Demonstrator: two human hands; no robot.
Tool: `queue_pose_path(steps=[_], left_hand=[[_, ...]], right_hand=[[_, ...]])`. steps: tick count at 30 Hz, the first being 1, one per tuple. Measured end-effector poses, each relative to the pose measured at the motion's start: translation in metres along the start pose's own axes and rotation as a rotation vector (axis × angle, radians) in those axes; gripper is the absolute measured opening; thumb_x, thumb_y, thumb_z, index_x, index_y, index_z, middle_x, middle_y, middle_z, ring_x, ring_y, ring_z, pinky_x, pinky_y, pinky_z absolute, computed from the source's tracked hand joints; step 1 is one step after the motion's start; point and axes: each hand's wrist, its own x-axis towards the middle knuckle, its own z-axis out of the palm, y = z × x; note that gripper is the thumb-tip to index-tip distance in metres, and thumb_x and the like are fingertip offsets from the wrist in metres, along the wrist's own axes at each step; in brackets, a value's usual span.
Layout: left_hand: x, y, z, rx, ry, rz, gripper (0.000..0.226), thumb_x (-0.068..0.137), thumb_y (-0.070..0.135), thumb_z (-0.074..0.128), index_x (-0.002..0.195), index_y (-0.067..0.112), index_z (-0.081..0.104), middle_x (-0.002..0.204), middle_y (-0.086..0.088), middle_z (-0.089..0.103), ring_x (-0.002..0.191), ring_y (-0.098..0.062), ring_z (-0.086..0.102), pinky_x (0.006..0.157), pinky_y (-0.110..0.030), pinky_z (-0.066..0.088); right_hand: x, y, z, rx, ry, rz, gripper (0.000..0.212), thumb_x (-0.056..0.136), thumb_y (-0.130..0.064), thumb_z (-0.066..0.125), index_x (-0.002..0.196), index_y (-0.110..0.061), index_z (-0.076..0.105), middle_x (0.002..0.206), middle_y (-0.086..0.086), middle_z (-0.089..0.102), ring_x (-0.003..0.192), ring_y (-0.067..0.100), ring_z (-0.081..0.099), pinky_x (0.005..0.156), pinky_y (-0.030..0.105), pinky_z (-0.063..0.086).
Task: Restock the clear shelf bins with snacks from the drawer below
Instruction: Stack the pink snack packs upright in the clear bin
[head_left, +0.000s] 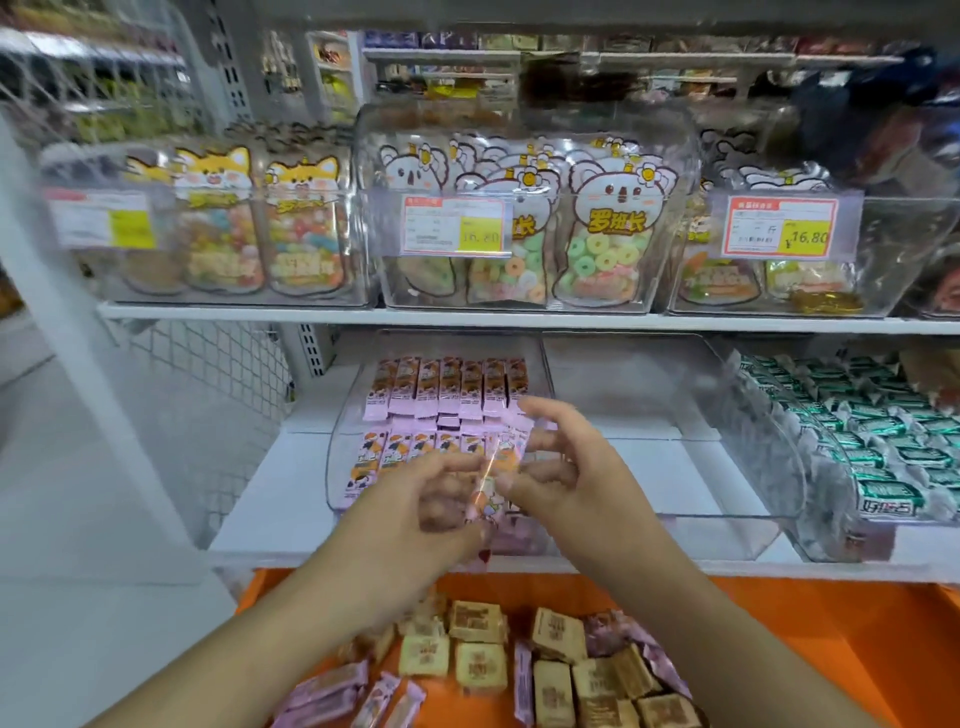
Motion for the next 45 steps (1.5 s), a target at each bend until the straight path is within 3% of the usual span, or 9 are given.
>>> queue_pose_path(steps=[3, 7, 12, 17, 25, 29, 34, 40, 45], left_hand=[[-0.010, -0.008, -0.020, 0.005, 0.014, 0.032, 0.053, 0.088, 0.020, 0.082, 0.127, 0.052, 0.065, 0.112, 0.020, 0.068, 0.096, -0.012, 0.072, 0.090, -0.041, 0.061], [-0.014, -0.016, -0.048, -0.029, 0.043, 0.043, 0.046, 0.091, 0.017, 0.079, 0.121, 0.051, 0.070, 0.113, 0.019, 0.070, 0.099, -0.013, 0.070, 0.091, -0.043, 0.061], [-0.008, -0.015, -0.073, -0.023, 0.088, 0.047, 0.034, 0.085, 0.024, 0.085, 0.111, 0.043, 0.073, 0.104, 0.022, 0.072, 0.092, -0.006, 0.069, 0.087, -0.038, 0.059], [0.003, -0.011, -0.089, -0.120, 0.131, -0.020, 0.040, 0.078, 0.034, 0.091, 0.113, 0.042, 0.072, 0.095, 0.012, 0.075, 0.086, -0.017, 0.071, 0.090, -0.044, 0.058], [0.016, -0.016, -0.086, -0.246, 0.336, -0.112, 0.044, 0.073, 0.046, 0.092, 0.109, 0.036, 0.070, 0.100, 0.019, 0.076, 0.082, 0.007, 0.071, 0.072, -0.022, 0.054], [0.022, -0.020, -0.087, -0.272, 0.362, -0.116, 0.041, 0.074, 0.046, 0.090, 0.108, 0.033, 0.071, 0.098, 0.016, 0.077, 0.083, 0.004, 0.073, 0.073, -0.025, 0.057], [0.031, -0.027, -0.093, -0.086, 0.435, -0.036, 0.024, 0.093, 0.036, 0.073, 0.117, 0.034, 0.067, 0.114, 0.018, 0.069, 0.104, 0.007, 0.063, 0.092, -0.023, 0.049], [0.030, -0.052, -0.100, 0.333, 0.333, -0.108, 0.046, 0.104, 0.031, 0.055, 0.150, 0.025, 0.048, 0.153, 0.004, 0.050, 0.136, -0.015, 0.050, 0.105, -0.028, 0.038], [0.032, -0.061, -0.100, 0.290, 0.272, -0.144, 0.039, 0.104, 0.046, 0.052, 0.139, 0.029, 0.059, 0.141, 0.006, 0.061, 0.122, -0.014, 0.058, 0.097, -0.031, 0.048]], right_hand=[[-0.005, -0.008, 0.016, -0.129, -0.019, -0.086, 0.061, 0.085, -0.017, 0.087, 0.124, -0.052, 0.055, 0.115, -0.006, 0.059, 0.086, 0.005, 0.066, 0.072, 0.023, 0.056], [-0.007, -0.016, 0.022, -0.441, -0.097, -0.310, 0.070, 0.085, -0.016, 0.085, 0.138, -0.044, 0.050, 0.142, -0.030, 0.040, 0.136, -0.001, 0.045, 0.110, 0.027, 0.044], [-0.008, -0.019, 0.035, -0.622, -0.110, -0.341, 0.070, 0.089, -0.017, 0.081, 0.139, -0.054, 0.048, 0.157, -0.036, 0.022, 0.147, -0.008, 0.026, 0.112, 0.019, 0.035], [-0.005, -0.017, 0.052, -0.605, -0.108, -0.269, 0.034, 0.093, -0.021, 0.077, 0.116, -0.042, 0.063, 0.115, -0.026, 0.064, 0.111, -0.005, 0.058, 0.092, 0.013, 0.046], [0.005, -0.023, 0.082, -0.340, -0.252, -0.148, 0.119, 0.076, -0.010, 0.093, 0.151, -0.068, 0.022, 0.129, -0.022, 0.049, 0.085, 0.016, 0.064, 0.075, 0.033, 0.060], [0.021, -0.021, 0.090, -0.431, -0.252, -0.172, 0.107, 0.073, -0.015, 0.095, 0.145, -0.068, 0.036, 0.103, -0.021, 0.056, 0.077, 0.014, 0.062, 0.076, 0.033, 0.059], [0.052, -0.014, 0.104, -0.309, -0.134, -0.054, 0.100, 0.069, -0.020, 0.098, 0.148, -0.051, 0.045, 0.094, -0.004, 0.063, 0.078, 0.014, 0.063, 0.077, 0.031, 0.060], [0.087, -0.005, 0.125, -0.517, -0.271, -0.030, 0.094, 0.073, -0.046, 0.092, 0.153, -0.044, 0.040, 0.094, -0.011, 0.066, 0.079, -0.001, 0.057, 0.070, 0.025, 0.049], [0.096, 0.005, 0.135, -0.727, -0.354, -0.091, 0.076, 0.082, -0.057, 0.076, 0.150, -0.043, 0.045, 0.110, -0.010, 0.049, 0.113, 0.017, 0.039, 0.091, 0.032, 0.041]])
